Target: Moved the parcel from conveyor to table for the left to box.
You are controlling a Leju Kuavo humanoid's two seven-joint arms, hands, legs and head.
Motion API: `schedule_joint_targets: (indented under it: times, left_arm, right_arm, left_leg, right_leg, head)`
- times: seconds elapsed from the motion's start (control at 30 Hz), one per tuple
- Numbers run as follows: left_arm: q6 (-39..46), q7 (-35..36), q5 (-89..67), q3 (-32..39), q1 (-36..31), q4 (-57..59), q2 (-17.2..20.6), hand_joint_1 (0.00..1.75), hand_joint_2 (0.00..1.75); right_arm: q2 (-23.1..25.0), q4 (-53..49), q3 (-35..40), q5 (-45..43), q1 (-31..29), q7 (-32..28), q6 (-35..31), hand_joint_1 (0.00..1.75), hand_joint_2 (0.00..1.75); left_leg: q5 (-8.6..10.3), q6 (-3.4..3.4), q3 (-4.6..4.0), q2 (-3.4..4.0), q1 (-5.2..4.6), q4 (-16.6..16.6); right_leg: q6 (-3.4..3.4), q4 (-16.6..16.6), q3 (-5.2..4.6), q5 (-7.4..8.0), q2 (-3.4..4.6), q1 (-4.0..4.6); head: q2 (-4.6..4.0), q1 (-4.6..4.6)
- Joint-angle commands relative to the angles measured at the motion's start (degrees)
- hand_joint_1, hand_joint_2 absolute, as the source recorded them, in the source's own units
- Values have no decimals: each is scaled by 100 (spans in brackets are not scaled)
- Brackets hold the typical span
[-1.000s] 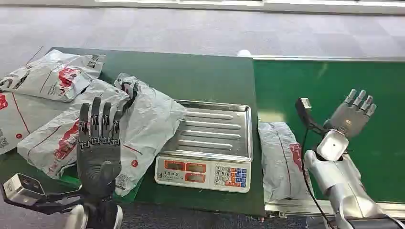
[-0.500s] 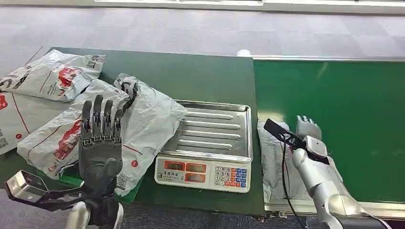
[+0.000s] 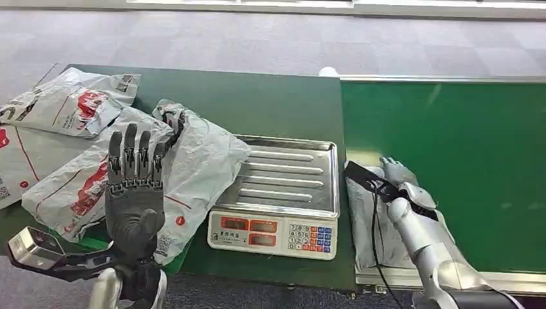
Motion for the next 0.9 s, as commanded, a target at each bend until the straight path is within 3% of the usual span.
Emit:
schedule_joint_targets:
  times: [0.03, 0.37, 0.7, 0.9]
  left_arm:
    - [54, -29, 51, 25, -249, 290, 212, 0, 175]
    - [53, -26, 53, 27, -234, 269, 211, 0, 175]
    - [203, -14, -76, 93, -40, -142, 212, 0, 175]
    - [237, -71, -110, 112, 36, -241, 225, 0, 175]
  right_arm:
    - [-138, -162, 736, -477, 82, -818, 288, 175, 175]
    - [-135, -217, 761, -507, 97, -801, 315, 175, 175]
    - [-132, -1232, 1649, -1036, 118, -1350, 529, 175, 175]
    - [-108, -1612, 1859, -1134, 146, -1299, 440, 175, 175]
  left_leg:
    - [-1, 2, 23, 3, -1, -15]
    - [-3, -4, 15, 22, 0, -8]
    - [-15, -6, 33, 63, -2, -13]
    - [-15, -15, 20, 73, 3, -13]
  right_leg:
    - [-3, -14, 22, 0, 1, 0]
    - [-3, -6, 6, 1, 19, 0]
    - [-7, -5, 11, 1, 61, -1]
    - [-10, -1, -8, 4, 70, 2]
  head:
    - [0, 0]
    - [0, 2]
    - [0, 2]
    - [0, 0]
